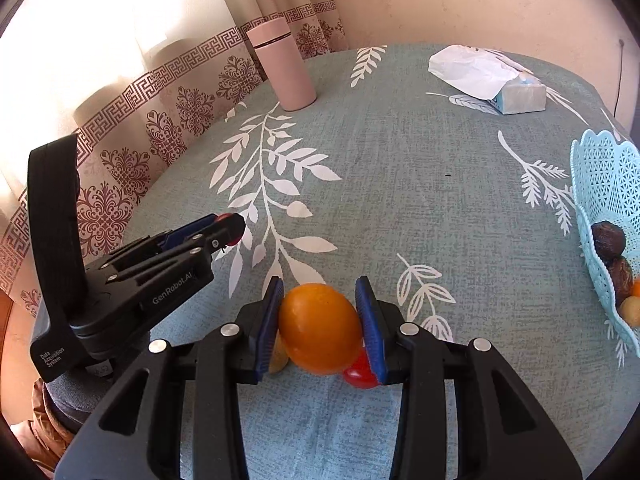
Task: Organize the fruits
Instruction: 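Carry the orange into the blue basket and open the right tool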
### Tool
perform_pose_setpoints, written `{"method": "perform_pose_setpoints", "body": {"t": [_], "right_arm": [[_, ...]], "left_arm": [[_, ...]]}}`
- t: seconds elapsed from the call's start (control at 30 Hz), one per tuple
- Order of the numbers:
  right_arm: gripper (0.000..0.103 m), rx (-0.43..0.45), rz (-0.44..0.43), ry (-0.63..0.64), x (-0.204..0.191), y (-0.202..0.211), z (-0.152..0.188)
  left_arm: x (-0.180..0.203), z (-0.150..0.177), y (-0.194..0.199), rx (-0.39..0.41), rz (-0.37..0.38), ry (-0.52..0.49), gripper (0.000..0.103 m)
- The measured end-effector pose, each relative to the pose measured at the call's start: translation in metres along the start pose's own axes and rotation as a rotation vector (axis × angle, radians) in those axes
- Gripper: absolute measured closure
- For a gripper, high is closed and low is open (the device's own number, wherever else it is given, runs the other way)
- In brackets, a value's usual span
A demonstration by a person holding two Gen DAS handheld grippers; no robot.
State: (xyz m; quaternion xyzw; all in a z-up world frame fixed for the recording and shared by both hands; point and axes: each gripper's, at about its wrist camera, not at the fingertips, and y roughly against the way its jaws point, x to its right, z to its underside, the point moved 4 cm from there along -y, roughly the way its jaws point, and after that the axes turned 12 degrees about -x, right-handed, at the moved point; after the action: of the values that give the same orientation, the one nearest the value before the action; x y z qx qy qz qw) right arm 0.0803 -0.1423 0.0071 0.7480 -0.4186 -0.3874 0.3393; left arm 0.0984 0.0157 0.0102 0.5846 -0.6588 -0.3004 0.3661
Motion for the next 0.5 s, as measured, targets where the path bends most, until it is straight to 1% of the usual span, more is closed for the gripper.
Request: {"method": "perform_pose_setpoints", "body": {"t": [0.23,0.5], "right_arm": [[0.064,0.074,0.029,-0.061,0.026,0.031,-0.002],[0.064,0.163,0.105,-0.191,0.084,0.076,0.007]], "left_arm": [[0.002,0.001,-0.001,-0.002,0.001,-0.006,0.075],[0.004,0.002,-0.001,-0.001,0.0,-0.012,0.075]]}}
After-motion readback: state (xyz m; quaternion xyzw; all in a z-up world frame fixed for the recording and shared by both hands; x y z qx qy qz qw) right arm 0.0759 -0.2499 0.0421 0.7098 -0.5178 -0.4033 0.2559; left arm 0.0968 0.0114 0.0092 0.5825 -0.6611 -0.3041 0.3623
